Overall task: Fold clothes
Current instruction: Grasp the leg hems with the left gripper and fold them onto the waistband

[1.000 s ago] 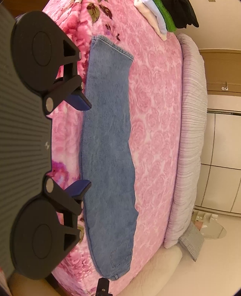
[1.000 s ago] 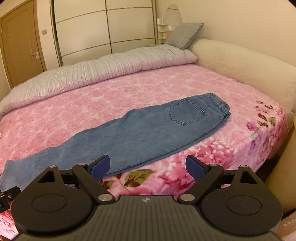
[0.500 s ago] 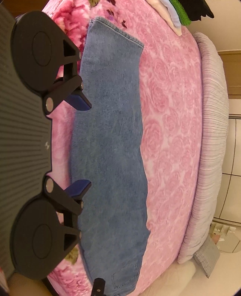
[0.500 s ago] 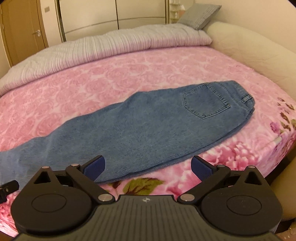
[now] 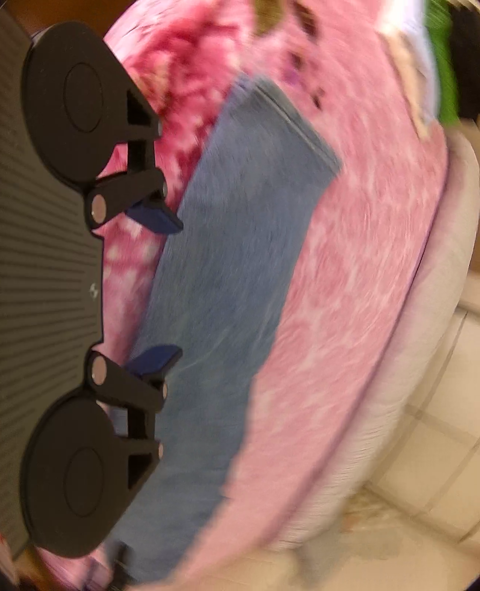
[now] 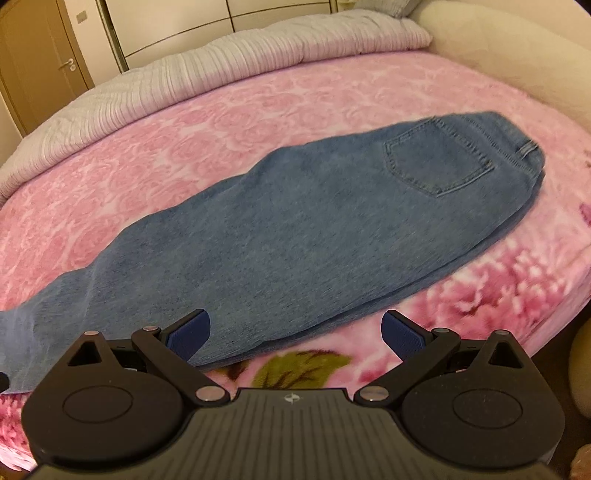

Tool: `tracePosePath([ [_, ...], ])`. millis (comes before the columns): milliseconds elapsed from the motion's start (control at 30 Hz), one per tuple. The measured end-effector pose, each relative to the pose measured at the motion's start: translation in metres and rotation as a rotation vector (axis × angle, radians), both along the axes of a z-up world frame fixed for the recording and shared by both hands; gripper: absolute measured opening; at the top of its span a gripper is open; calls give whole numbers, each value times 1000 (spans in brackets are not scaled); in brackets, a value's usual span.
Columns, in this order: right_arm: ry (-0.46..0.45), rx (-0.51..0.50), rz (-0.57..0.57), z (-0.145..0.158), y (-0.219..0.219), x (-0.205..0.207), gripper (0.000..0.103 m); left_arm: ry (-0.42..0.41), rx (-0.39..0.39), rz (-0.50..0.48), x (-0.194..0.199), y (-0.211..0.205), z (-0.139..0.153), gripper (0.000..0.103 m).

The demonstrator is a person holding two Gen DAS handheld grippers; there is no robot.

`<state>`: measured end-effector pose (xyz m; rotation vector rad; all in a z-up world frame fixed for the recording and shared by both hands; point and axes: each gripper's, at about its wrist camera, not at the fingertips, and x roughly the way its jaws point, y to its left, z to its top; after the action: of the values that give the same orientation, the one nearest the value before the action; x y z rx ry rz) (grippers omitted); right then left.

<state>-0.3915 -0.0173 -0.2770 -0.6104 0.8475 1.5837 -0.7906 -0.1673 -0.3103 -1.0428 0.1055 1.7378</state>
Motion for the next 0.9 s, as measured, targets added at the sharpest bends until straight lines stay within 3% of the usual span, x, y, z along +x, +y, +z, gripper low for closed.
tracePosePath([
  [33,7,-6,1,-2,1,-1,102,-46,25,43,-13,-8,-3,44],
  [167,2,-20,8,-9,6,-7,102,-231,105,219,-60,-29,-25,38],
  [467,-23,-37,13,-17,16,-12,102,-461,209,459,-93,-36,-66,37],
  [700,-21,-53,-19,-25,24,1,102,-459,285,554,-86,-26,-72,36],
  [733,-19,-55,-23,-26,25,3,102,-443,281,545,-85,-22,-71,23],
  [767,-15,-58,-26,-28,27,5,102,-415,265,521,-84,-16,-68,11],
  [833,-8,-60,-32,-30,29,10,102,-304,238,457,-79,-5,-52,8],
  [900,5,-58,-40,-31,31,15,102,-144,225,365,-66,10,-27,7],
])
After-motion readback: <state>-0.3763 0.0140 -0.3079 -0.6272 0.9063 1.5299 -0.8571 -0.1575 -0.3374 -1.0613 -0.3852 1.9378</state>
